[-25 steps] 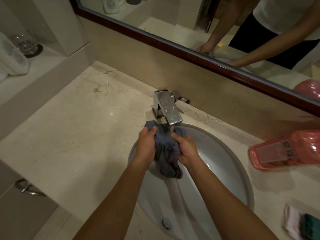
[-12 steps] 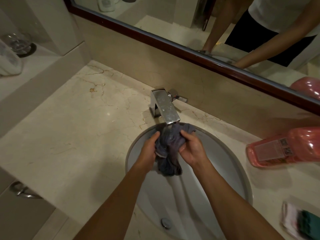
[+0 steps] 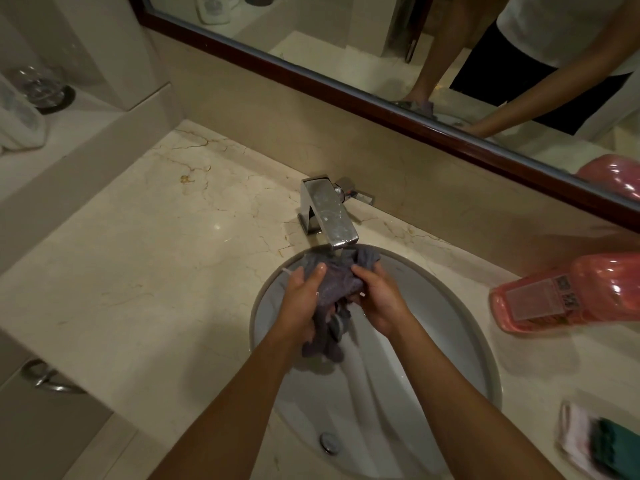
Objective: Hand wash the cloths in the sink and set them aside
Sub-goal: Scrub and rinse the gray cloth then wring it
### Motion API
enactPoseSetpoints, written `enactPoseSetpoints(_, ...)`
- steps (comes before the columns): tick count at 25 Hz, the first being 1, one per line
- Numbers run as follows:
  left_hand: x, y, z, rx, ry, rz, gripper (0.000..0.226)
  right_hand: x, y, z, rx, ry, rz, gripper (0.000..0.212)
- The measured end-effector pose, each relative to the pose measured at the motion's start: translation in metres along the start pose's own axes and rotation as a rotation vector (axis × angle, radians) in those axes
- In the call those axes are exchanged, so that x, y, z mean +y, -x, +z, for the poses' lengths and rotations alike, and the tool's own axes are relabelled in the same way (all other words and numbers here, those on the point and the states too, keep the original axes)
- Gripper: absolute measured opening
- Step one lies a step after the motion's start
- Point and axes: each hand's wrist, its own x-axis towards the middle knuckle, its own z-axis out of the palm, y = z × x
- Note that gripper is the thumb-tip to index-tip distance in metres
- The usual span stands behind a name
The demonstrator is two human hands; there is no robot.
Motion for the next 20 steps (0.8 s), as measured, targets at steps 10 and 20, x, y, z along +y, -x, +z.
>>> enactPoseSetpoints(10,0.011,-0.002,-0.001,-0.109,0.168,-0.015,0.031,0.011,0.013,0.003,-0.155,-0.047,0.178,0.042)
enactPoseSetpoints(20,0.013,-0.008,-0.005,0.025,0.037,-0.026,0.024,-0.003,0.008,-0.003,-0.02,0.248,0.194,0.033)
